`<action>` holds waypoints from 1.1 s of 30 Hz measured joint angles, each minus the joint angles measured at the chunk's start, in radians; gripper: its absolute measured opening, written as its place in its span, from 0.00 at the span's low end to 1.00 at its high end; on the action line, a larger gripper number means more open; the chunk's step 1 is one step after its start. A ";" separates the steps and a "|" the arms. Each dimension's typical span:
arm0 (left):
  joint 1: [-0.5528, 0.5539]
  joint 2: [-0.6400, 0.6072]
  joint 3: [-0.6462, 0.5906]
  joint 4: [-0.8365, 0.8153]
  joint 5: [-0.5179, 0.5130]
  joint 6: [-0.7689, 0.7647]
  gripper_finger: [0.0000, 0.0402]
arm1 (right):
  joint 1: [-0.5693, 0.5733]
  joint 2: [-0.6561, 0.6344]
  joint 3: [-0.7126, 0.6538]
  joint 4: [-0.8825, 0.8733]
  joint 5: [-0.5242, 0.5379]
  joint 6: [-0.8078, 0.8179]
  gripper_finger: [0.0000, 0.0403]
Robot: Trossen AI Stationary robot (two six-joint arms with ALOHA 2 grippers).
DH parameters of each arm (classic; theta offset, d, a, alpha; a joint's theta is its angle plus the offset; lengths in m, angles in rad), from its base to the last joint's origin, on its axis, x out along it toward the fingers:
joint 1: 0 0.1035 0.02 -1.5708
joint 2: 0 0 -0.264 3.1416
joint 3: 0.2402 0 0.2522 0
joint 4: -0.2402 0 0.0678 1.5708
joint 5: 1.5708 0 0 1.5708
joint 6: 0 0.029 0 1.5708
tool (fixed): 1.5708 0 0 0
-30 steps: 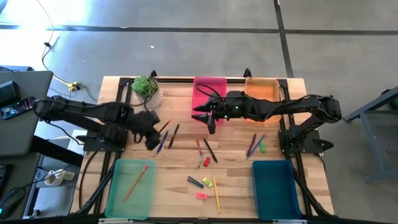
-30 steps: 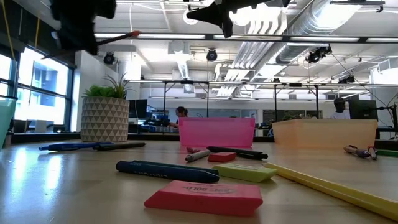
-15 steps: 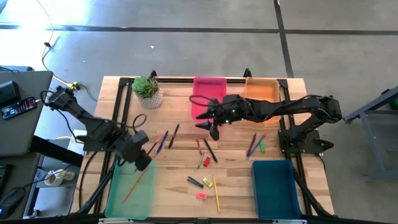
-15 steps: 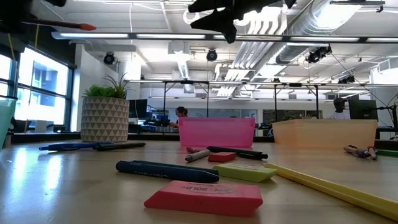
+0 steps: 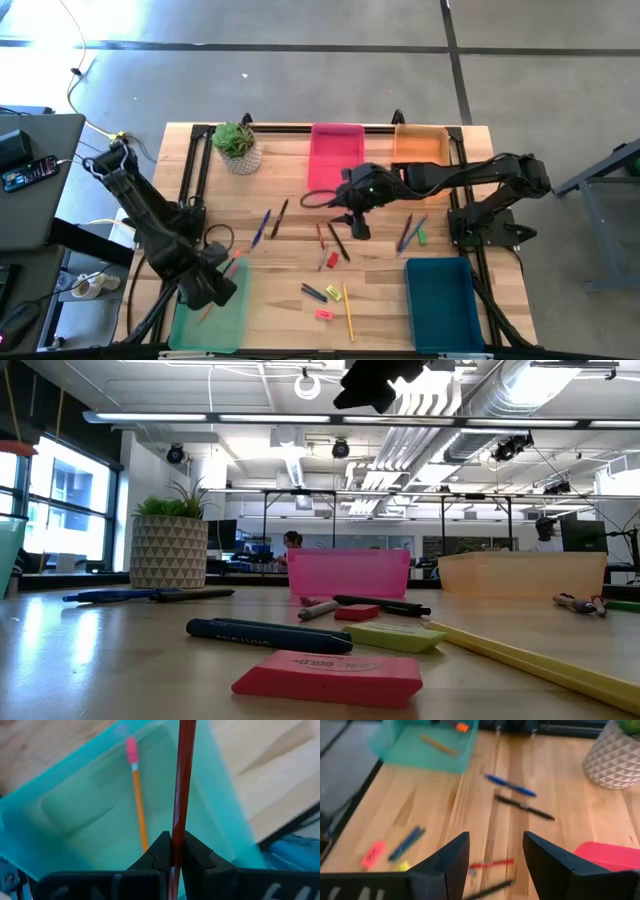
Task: Sort crayons/erasers/pens/pencils in bins
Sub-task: Put the brown pencil into the green bin bin, then put the red eraser into the pink bin
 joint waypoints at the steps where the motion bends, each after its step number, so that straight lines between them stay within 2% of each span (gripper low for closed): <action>1: -0.006 0.016 0.000 0.000 0.012 -0.010 0.02 | 0.007 0.000 0.000 -0.018 0.000 -0.016 0.44; 7: -0.033 0.093 0.000 0.022 0.086 -0.028 0.02 | 0.060 0.030 0.001 -0.046 -0.003 -0.093 0.44; 19: -0.036 0.163 0.000 0.026 0.214 -0.028 0.09 | 0.166 0.226 0.000 -0.075 -0.003 -0.259 0.44; 33: -0.019 0.153 0.000 0.100 0.224 -0.043 0.27 | 0.191 0.357 0.000 -0.059 0.001 -0.393 0.44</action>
